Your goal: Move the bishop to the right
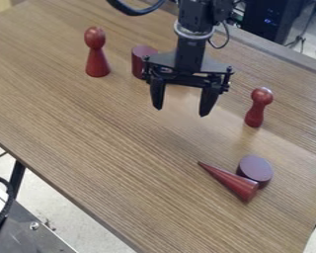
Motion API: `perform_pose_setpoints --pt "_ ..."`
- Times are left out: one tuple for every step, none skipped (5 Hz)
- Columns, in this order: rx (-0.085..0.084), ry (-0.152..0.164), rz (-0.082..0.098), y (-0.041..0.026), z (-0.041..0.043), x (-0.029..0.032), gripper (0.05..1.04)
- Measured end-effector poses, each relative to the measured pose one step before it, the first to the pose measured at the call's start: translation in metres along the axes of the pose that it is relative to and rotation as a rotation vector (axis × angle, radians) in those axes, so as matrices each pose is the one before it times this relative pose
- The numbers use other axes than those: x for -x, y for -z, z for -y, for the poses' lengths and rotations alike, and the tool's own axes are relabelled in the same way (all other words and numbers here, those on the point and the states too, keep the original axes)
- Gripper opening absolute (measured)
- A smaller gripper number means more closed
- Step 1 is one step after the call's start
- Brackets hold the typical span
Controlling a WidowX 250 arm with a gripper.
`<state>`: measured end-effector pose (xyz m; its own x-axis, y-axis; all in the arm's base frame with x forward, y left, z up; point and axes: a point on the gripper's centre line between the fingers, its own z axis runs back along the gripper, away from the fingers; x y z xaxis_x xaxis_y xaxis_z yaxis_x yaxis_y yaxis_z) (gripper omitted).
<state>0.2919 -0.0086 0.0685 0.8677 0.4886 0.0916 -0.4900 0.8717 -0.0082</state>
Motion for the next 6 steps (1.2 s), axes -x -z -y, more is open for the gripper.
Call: perform_pose_setpoints --pt "-0.0147 0.0026 -0.0233 0.00644 -0.00135 0.00345 1.001" --pt "-0.0412 -0.016 -0.0371 -0.00023 -0.0136 0.00021 1.001" --pt "0.0167 -0.0434 0.0262 -0.00877 -0.01778 -0.01106 1.001" --pt "0.0369 -0.0421 0.0528 -0.01118 -0.01478 -0.00768 1.001" --pt "0.0246 -0.0077 0.026 -0.00328 -0.01183 -0.01036 1.001" --pt "0.0018 0.0074 0.0261 -0.00749 -0.01105 -0.01545 1.001"
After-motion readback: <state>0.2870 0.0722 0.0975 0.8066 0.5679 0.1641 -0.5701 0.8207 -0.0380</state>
